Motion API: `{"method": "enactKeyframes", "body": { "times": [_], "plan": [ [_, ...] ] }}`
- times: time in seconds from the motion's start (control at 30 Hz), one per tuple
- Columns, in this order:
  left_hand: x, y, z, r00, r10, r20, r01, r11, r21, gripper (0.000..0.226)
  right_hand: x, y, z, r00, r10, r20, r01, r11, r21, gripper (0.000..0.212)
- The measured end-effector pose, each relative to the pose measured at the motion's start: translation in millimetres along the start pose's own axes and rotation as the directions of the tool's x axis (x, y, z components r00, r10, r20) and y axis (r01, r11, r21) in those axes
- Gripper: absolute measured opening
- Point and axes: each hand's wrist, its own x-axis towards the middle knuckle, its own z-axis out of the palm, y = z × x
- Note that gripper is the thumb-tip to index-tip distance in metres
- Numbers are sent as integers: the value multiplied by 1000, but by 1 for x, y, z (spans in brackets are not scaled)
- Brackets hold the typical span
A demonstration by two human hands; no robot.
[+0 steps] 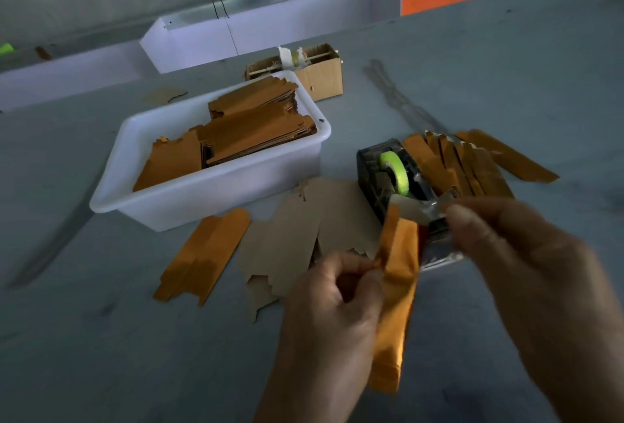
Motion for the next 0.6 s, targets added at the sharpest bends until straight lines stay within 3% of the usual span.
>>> {"method": "enactKeyframes", "body": {
  "times": [0.07,0.2,0.27,0.6],
  "plan": [
    [4,1,1,997,-70,-27,67,992,-110,14,20,7,-7,997,-13,-71,8,997,-77,17],
    [11,8,3,973,-211,96,231,882,-410,18,52,24,-7,959,180,217,-189,982,19,23],
    [14,9,9,972,-202,122,235,856,-459,18,56,28,-3,942,211,262,-219,976,1,21],
    [23,6,32,985,-85,149,125,952,-281,16,58,33,3,943,195,271,-206,978,12,10]
  ]
}}
